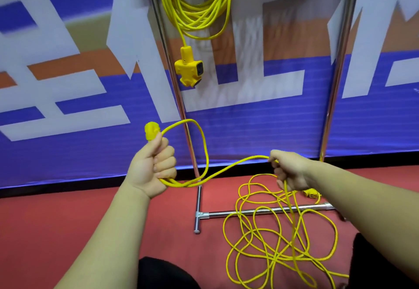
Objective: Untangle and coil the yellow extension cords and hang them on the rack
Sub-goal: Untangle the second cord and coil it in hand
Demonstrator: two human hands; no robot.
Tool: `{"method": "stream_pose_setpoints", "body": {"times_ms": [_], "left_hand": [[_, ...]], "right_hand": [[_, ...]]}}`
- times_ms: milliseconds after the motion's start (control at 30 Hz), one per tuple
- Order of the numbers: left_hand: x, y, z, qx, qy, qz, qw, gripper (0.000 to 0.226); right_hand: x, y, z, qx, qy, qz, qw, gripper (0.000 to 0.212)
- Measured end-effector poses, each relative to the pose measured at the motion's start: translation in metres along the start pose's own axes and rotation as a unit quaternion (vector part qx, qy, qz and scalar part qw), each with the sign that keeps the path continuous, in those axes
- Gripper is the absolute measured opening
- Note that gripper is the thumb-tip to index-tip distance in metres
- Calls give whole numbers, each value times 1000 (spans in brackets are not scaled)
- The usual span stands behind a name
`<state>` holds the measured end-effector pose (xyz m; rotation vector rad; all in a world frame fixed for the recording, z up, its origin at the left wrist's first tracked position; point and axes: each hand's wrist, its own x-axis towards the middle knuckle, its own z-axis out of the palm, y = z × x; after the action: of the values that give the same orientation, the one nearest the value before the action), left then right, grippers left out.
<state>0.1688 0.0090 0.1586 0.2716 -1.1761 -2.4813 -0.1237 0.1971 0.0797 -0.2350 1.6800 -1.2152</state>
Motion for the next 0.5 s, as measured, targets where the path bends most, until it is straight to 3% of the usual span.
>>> {"method": "stream_pose_setpoints", "body": {"times_ms": [167,367,500], "left_hand": [[3,-21,30,116,101,-15,988,46],[10,-44,48,230,106,-26,967,35],[18,-54,53,264,93,-36,959,27]], "right_hand": [[-27,-27,22,111,-34,-107,987,26],[-58,-36,24,-93,5,-186,978,19],[-70,-38,19,-136,-2,-176,975,17]]}}
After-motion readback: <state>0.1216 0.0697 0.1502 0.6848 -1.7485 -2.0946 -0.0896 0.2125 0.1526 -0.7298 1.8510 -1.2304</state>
